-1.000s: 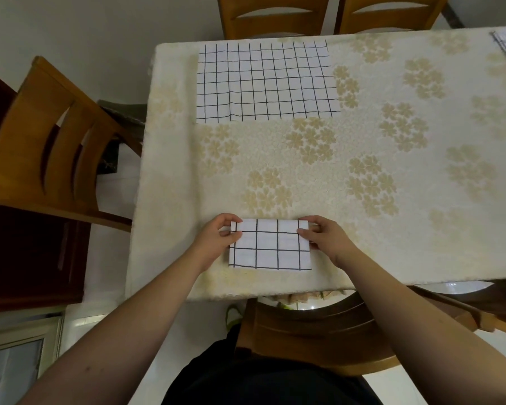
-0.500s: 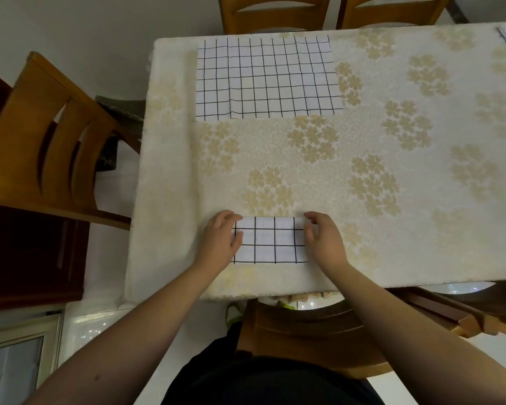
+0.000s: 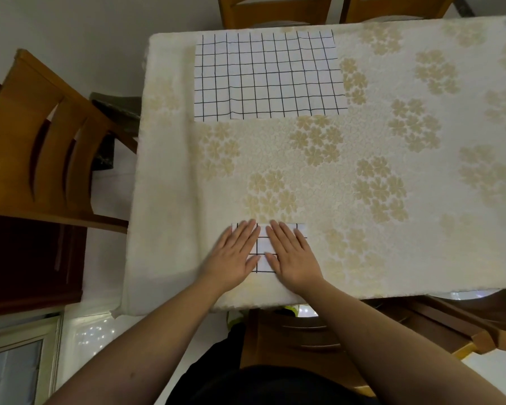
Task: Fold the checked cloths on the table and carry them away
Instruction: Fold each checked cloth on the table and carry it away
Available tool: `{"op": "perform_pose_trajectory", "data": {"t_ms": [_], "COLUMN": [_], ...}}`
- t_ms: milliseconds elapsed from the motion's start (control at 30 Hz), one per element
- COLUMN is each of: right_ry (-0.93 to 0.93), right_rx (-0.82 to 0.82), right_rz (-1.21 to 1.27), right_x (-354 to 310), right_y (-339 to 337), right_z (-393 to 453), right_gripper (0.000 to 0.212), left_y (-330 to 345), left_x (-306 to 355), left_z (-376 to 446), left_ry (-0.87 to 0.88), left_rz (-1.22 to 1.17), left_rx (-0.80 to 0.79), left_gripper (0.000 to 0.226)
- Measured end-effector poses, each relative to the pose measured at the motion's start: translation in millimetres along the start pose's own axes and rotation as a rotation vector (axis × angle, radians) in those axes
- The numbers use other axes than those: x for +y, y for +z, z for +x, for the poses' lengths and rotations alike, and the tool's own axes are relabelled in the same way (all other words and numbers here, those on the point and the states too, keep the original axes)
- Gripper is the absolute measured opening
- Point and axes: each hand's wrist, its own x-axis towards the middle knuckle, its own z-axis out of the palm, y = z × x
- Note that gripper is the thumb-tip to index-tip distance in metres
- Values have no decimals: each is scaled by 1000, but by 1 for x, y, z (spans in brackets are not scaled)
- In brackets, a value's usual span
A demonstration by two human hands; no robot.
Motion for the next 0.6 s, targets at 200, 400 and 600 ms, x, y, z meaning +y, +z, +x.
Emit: {"op": "perform_pose_trajectory", "data": {"t_ms": [200,400,600], "right_ry": [50,93,197], "right_rx": [-37,17,22], "right_rz": [-72,-86,-20], "right_x": [11,31,36], "right_y": [-8,-19,-49], "right_z": [3,12,37], "right_gripper": [62,67,62], "left_y": [0,-6,-23], "left_x": [1,2,-25], "left_z": [0,0,16], "left_ry": [-84,-95,-140], "left_rz": [-10,-83,-322], "left_rx": [-3,-52,152], "left_gripper": [68,63,44]}}
